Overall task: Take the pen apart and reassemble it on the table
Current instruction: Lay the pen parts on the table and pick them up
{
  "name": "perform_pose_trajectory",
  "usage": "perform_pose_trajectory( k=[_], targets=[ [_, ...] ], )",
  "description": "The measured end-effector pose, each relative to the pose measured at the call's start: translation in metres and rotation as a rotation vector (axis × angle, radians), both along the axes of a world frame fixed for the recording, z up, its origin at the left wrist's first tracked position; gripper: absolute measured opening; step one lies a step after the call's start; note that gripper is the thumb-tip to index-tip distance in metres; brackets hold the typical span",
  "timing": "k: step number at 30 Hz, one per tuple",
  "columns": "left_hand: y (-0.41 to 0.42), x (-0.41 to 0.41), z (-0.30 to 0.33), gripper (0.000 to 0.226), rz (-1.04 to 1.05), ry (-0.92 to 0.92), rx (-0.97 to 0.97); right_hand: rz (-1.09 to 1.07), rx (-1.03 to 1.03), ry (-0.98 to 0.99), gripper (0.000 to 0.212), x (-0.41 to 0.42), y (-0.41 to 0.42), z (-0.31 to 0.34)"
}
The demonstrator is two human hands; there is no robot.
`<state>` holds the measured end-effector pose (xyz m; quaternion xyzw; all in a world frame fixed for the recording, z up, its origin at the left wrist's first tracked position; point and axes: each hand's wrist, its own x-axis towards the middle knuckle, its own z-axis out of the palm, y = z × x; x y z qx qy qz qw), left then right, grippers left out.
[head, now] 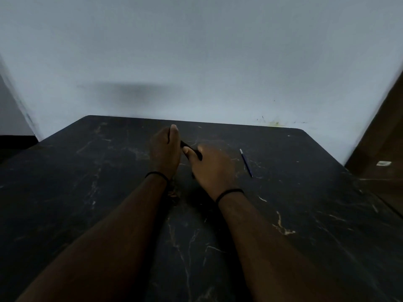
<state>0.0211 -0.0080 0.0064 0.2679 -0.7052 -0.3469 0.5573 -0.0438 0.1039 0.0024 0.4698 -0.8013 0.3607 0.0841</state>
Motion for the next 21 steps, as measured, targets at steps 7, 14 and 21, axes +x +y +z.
perform_pose_trajectory(
  k=[7,14,21],
  targets=[
    [-0.018,0.017,0.001,0.041,0.307,-0.31,0.137,-0.198,-0.278,-0.172,0.055,-0.023,0.011,-0.002],
    [-0.03,0.021,-0.005,0.037,0.353,-0.924,-0.03,-0.209,-0.328,-0.203,0.056,-0.024,0.009,-0.007],
    [-0.036,0.015,-0.01,0.05,0.476,-0.975,-0.098,-0.183,-0.341,-0.224,0.052,-0.023,0.01,-0.006]
  ],
)
